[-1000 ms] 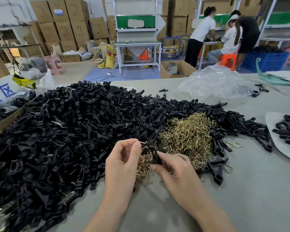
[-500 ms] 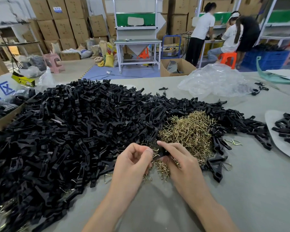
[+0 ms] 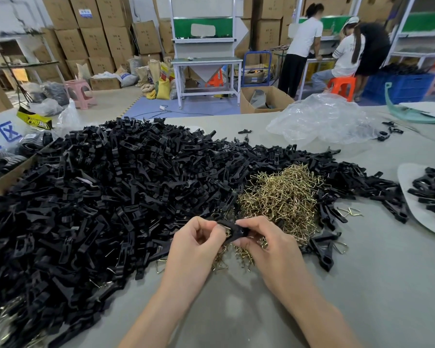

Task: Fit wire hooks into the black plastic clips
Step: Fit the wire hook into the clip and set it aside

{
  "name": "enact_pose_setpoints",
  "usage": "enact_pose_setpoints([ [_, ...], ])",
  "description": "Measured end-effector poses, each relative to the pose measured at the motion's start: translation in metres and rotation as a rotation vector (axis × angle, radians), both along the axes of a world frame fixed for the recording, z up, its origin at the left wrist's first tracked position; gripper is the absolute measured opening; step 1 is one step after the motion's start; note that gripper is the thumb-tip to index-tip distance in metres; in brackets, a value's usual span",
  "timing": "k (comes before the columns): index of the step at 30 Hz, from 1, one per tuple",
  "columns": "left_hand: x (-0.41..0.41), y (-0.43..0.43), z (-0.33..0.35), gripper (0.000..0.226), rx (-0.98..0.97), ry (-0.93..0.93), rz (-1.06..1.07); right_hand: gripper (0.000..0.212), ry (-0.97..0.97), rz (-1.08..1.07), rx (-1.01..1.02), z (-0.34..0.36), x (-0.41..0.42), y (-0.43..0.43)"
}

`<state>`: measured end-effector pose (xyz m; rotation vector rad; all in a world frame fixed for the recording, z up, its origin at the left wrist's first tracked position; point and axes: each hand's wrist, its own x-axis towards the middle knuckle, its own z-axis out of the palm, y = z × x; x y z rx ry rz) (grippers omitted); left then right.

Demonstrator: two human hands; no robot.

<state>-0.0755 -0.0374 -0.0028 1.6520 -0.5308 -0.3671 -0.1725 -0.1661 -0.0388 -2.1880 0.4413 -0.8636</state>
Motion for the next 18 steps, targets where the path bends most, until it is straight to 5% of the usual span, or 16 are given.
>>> enact_pose_setpoints([
  [6, -0.001, -0.001, -0.004, 0.014, 0.018, 0.004, -0.008, 0.029, 0.000, -0.013, -0.046, 0.001, 0.000, -0.001],
  [13, 0.006, 0.003, 0.002, 0.020, -0.262, 0.565, -0.366, 0.044, -0.034, 0.031, 0.062, 0.005, -0.003, -0.002],
  [18, 0.009, 0.010, 0.000, 0.037, -0.229, 0.607, -0.551, 0.045, -0.009, 0.112, 0.167, 0.007, -0.005, -0.003],
])
